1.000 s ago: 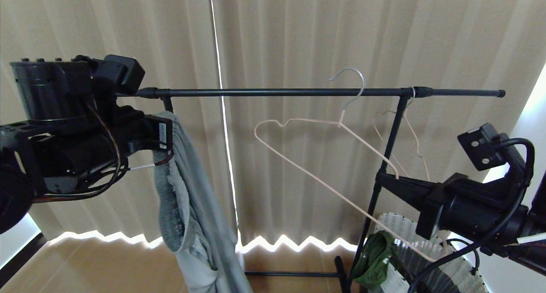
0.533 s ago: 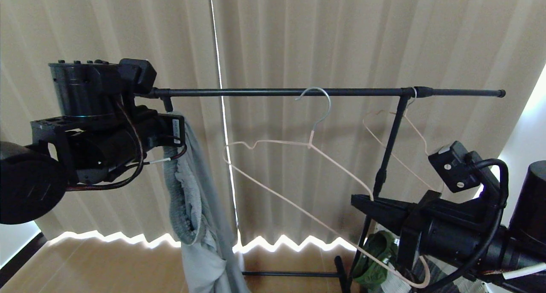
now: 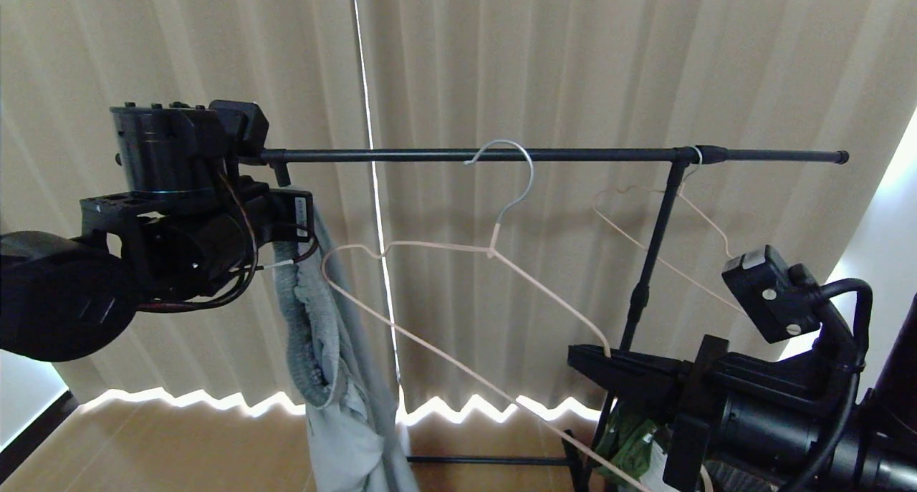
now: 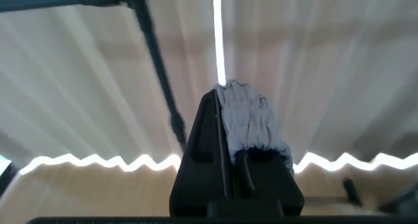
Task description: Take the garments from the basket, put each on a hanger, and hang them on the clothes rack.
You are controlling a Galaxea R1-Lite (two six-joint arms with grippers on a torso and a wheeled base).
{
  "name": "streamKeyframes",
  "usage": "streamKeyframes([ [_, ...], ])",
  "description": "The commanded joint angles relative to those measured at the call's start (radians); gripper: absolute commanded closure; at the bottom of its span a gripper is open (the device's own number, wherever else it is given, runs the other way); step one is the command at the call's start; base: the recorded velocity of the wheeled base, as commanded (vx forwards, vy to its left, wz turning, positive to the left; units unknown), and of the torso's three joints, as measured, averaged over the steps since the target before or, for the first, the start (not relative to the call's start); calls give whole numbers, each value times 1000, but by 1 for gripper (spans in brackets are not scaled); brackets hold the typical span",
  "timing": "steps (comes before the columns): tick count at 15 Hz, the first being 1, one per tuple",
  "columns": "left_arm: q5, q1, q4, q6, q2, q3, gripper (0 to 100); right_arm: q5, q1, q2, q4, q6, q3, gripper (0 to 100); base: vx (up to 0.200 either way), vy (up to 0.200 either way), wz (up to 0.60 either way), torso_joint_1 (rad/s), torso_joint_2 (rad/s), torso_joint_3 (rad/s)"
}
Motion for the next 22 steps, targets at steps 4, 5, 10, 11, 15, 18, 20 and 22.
streamKeyframes([
  [4,6,1,0,15,27,-16,100,0,53,-6,-8,2,-4,100,0,0,0,0,0,0],
  [5,6,-1,0,15,27,-15,100,0,53,-9,-10,2,-4,100,0,0,0,0,0,0],
  [10,18,-4,0,17,27,-13,100,5,54,-3,-8,-1,-4,100,0,0,0,0,0,0],
  [11,32,-13,0,15,24,-9,100,3,54,11,-8,-1,-7,100,0,0,0,0,0,0],
  [15,68,-47,0,28,4,-1,100,-18,53,105,-10,0,-67,100,0,0,0,0,0,0],
  [18,72,-41,3,34,-9,3,100,-116,53,186,-10,2,-135,100,0,0,0,0,0,0],
  [20,102,-36,3,57,-11,10,100,-191,53,224,-16,3,-168,100,0,0,0,0,0,0],
  [22,134,-29,3,97,-9,19,100,-207,53,235,-65,3,-170,100,0,0,0,0,0,0],
])
